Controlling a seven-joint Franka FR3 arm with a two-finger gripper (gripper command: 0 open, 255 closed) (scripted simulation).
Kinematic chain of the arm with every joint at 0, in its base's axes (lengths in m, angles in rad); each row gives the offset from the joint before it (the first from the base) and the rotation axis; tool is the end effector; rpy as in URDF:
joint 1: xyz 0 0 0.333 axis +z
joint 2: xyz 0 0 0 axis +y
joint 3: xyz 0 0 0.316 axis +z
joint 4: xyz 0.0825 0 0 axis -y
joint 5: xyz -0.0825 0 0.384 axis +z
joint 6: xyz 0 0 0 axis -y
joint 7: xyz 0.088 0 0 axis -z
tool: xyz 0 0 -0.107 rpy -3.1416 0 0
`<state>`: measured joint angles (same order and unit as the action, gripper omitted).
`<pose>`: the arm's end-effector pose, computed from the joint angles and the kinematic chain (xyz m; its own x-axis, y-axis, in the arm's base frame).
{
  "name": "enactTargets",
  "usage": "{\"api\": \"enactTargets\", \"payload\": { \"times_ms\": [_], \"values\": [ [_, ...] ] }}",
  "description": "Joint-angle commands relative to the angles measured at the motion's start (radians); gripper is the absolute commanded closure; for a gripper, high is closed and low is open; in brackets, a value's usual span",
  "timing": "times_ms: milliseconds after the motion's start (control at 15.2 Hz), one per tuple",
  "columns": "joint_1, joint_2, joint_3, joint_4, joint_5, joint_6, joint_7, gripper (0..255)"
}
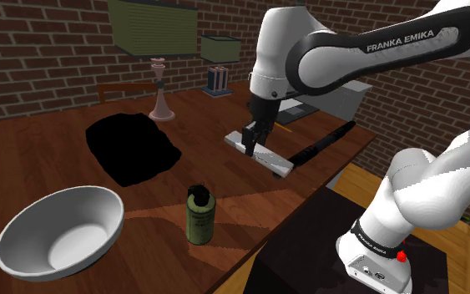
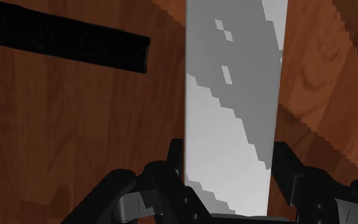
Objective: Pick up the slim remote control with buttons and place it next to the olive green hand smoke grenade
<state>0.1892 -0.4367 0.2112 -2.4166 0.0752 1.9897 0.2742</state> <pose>0.3805 0.1703 0.4667 0.9970 0.0764 0.0082 0.0763 -0.9969 0.0185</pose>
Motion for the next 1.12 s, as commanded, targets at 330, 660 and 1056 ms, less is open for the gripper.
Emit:
{"api": "enactTargets", "payload": {
  "times_ms": [330, 660, 1056],
  "values": [
    [0.000, 0.032, 0.008, -0.069, 0.001, 0.102, 0.003, 255],
    [-0.001, 0.064, 0.015, -0.113, -0.001, 0.178, 0.007, 255],
    [-0.003, 0.111, 0.023, -0.159, -0.005, 0.270, 0.014, 255]
  ]
}}
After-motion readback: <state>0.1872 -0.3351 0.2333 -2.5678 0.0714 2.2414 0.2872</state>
